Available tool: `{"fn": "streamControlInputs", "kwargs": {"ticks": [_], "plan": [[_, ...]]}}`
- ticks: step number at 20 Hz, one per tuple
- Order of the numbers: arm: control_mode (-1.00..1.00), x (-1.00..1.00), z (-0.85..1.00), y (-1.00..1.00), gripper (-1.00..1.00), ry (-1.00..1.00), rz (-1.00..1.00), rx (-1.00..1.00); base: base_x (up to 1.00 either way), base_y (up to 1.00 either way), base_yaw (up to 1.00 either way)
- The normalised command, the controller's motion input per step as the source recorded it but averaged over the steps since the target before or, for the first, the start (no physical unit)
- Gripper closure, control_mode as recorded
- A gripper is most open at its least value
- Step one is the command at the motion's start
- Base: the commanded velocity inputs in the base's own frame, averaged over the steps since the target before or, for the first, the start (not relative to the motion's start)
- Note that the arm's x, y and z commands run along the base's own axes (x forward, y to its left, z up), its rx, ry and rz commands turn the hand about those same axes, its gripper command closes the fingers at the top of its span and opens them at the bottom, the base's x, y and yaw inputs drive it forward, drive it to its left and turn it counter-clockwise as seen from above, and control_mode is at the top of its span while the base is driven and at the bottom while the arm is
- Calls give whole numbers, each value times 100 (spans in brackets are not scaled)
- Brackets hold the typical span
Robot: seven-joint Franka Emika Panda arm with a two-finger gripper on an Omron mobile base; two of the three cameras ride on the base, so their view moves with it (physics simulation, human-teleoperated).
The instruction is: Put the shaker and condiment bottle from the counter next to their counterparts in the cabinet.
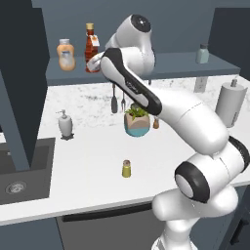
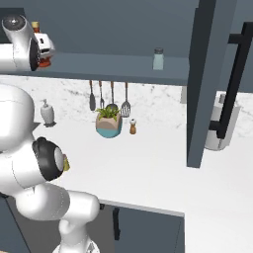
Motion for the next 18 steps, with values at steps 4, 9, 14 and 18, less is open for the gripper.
{"fn": "streamControlInputs", "kwargs": {"ticks": [4, 9, 14, 18], "plan": [[-100, -25, -43, -21, -100, 0, 0, 7, 0, 0, 0], [-100, -27, -44, -23, -100, 0, 0, 8, 0, 0, 0], [-100, -25, -43, -27, -100, 0, 1, 5, 0, 0, 0], [-100, -23, -36, -30, -100, 0, 3, 4, 0, 0, 0]]}}
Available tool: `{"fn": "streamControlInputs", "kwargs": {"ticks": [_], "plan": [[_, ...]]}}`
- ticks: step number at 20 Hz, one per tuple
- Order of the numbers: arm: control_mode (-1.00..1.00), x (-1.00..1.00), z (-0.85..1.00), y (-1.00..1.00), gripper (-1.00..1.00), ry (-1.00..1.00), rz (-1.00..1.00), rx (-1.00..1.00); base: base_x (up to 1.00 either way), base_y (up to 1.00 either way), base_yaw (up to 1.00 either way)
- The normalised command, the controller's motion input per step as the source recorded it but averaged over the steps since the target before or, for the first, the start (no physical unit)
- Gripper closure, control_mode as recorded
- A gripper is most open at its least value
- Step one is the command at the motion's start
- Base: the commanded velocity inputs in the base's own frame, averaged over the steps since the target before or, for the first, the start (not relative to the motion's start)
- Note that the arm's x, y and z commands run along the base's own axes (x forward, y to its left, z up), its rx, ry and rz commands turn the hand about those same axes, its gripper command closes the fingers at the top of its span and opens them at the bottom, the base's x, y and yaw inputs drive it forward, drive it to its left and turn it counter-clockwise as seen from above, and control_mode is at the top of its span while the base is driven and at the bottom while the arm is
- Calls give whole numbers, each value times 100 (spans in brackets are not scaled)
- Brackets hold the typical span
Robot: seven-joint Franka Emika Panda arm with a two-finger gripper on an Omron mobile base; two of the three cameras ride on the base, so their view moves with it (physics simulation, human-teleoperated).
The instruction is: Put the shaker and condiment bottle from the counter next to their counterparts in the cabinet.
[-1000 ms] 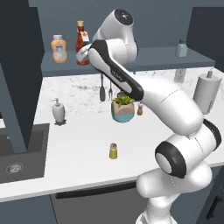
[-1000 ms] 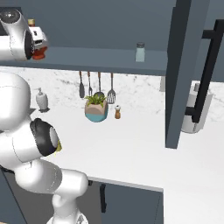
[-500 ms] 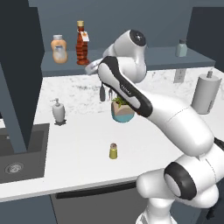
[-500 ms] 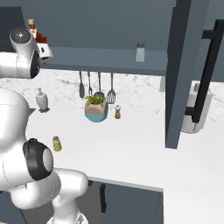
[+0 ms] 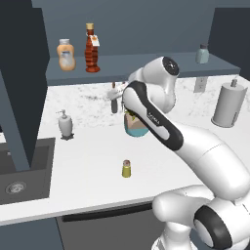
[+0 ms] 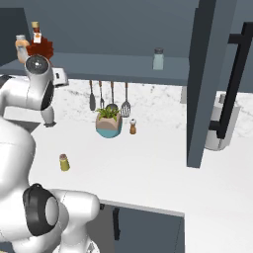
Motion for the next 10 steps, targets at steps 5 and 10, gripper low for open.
{"fn": "streamControlInputs", "kwargs": {"ticks": [5, 10], "plan": [[-100, -41, -45, -29, -100, 0, 2, 6, 0, 0, 0], [-100, -66, -50, -12, -100, 0, 2, 1, 0, 0, 0]]}}
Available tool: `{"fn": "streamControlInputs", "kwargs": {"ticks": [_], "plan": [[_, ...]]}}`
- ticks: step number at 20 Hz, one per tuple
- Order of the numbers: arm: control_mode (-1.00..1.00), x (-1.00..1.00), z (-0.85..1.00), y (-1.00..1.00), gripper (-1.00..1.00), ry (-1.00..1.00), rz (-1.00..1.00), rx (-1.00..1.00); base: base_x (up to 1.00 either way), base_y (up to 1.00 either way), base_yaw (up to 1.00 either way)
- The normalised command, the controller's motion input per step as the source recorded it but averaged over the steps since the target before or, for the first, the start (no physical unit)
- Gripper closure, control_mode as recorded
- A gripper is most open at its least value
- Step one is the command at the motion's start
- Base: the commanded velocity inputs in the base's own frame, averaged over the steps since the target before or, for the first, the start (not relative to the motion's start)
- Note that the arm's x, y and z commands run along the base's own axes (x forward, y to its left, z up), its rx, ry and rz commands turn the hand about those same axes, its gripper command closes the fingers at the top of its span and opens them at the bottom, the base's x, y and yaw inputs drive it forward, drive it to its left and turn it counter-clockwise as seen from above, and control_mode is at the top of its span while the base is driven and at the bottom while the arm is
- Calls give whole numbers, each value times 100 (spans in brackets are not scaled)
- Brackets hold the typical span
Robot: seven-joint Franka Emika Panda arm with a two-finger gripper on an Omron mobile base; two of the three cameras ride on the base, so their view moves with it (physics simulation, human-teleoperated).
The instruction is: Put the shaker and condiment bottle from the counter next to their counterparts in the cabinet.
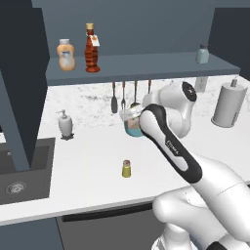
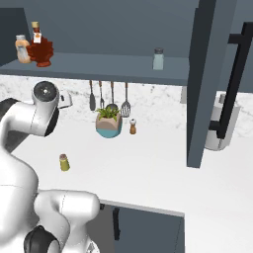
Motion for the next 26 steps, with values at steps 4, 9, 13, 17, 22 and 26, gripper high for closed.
{"fn": "streamControlInputs", "kwargs": {"ticks": [4, 9, 13, 17, 22, 26], "plan": [[-100, -56, -52, 0, -100, 0, 1, 0, 0, 0, 0], [-100, -24, -37, 0, -100, 2, 0, 0, 0, 0, 0], [-100, -1, -18, 0, -100, 14, 0, -5, 0, 0, 0], [-100, 0, -19, 0, -100, 18, 0, -7, 0, 0, 0], [-100, 0, -26, 0, -100, 23, 0, -11, 0, 0, 0], [-100, -2, -16, 0, -100, 24, 0, -7, 0, 0, 0]]}}
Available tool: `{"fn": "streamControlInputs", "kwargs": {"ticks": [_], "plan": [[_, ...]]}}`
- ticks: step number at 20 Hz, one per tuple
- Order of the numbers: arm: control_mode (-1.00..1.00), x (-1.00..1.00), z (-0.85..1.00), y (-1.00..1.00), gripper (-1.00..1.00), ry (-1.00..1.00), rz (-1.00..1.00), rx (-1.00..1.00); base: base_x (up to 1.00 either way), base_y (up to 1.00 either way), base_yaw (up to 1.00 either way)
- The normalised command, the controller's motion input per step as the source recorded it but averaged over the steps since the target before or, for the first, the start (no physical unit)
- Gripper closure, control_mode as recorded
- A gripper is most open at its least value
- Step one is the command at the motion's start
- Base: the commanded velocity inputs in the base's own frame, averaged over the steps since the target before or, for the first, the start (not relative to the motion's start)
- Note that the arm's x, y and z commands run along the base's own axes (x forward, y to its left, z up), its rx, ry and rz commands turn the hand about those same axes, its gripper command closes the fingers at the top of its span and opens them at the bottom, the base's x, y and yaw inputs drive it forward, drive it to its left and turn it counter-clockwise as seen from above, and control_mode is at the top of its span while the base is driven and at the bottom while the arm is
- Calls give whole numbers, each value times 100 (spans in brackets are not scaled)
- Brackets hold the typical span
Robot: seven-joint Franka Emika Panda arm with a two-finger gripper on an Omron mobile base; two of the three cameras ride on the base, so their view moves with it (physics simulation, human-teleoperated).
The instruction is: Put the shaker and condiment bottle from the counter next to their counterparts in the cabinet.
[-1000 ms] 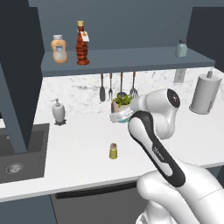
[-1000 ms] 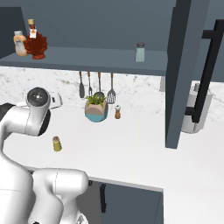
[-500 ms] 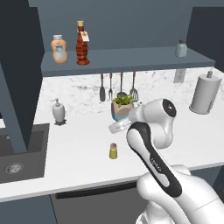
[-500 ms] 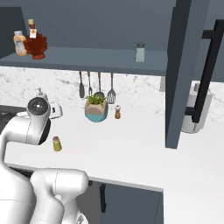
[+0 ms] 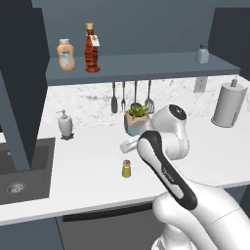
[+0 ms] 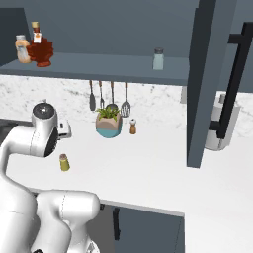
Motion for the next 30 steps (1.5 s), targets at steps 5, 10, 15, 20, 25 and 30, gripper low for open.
{"fn": "streamControlInputs", "kwargs": {"ticks": [5, 10, 15, 20, 25, 30], "plan": [[-100, -8, -3, 0, -100, 12, 0, 0, 0, 0, 0], [-100, -23, -22, 0, -100, 0, -2, 0, 0, 0, 0], [-100, -23, -56, 0, -100, -20, -4, -8, 0, 0, 0], [-100, -13, -64, -1, -100, -25, -6, -10, 0, 0, 0], [-100, -7, -40, -3, -100, -16, -6, -2, 0, 0, 0], [-100, 0, -5, -1, -100, -4, -6, 0, 0, 0, 0]]}}
